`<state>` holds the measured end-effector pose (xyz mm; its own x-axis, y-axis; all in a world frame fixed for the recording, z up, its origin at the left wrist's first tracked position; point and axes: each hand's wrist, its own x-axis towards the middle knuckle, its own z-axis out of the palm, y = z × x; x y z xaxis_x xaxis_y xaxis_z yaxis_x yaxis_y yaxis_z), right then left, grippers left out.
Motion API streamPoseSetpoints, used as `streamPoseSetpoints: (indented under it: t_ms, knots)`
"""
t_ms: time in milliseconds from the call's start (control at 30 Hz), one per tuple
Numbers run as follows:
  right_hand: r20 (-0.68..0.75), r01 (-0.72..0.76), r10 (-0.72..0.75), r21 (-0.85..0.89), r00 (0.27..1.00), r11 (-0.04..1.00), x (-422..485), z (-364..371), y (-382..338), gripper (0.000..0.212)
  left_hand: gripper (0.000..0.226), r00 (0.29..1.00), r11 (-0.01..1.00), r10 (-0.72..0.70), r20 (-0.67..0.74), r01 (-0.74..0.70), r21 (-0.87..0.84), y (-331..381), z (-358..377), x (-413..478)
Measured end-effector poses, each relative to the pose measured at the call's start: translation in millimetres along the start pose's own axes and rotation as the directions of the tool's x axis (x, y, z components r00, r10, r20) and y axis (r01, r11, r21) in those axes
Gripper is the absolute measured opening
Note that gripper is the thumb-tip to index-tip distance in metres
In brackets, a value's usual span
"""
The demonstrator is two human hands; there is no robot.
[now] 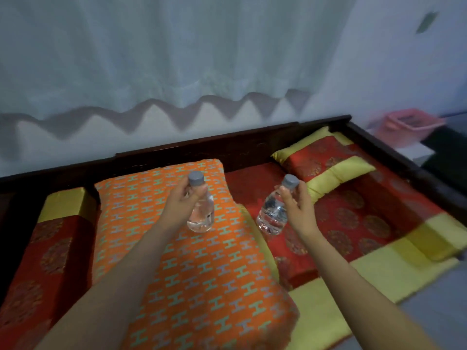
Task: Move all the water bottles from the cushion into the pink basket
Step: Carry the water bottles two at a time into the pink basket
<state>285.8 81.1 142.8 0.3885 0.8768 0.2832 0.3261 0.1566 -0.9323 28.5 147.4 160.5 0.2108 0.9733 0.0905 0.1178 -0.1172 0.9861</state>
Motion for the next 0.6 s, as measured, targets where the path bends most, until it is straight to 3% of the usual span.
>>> streamPoseSetpoints:
  t_ms: [167, 267, 467, 600]
  knots:
    - [-0.153, -0.05, 0.037, -0.084, 0.987, 0.995, -60.8, -134.4, -6.8, 0.005, 0.018, 0.992, 0.999, 0.013, 0.126, -0.007, -0.047, 30.0, 100.1, -39.0]
    - [-0.279, -0.113, 0.074, -0.127, 0.957, 0.985, -88.5, -216.0, -9.8, 0.015, 0.015, 0.977, 0.999, 0.03, 0.212, -0.02, -0.05, 49.9, 162.6, -52.0]
    - [-0.517, -0.218, 0.119, -0.135, 0.848, 0.967, -138.9, -375.7, 0.7, 0.01, 0.018, 0.915, 0.996, 0.084, 0.394, -0.061, -0.072, 80.3, 310.7, -77.3]
    - [-0.572, -0.281, 0.168, -0.115, 0.803, 0.953, -163.0, -487.4, 23.7, 0.013, 0.013, 0.869, 0.992, 0.119, 0.48, -0.079, -0.102, 102.6, 434.3, -97.5]
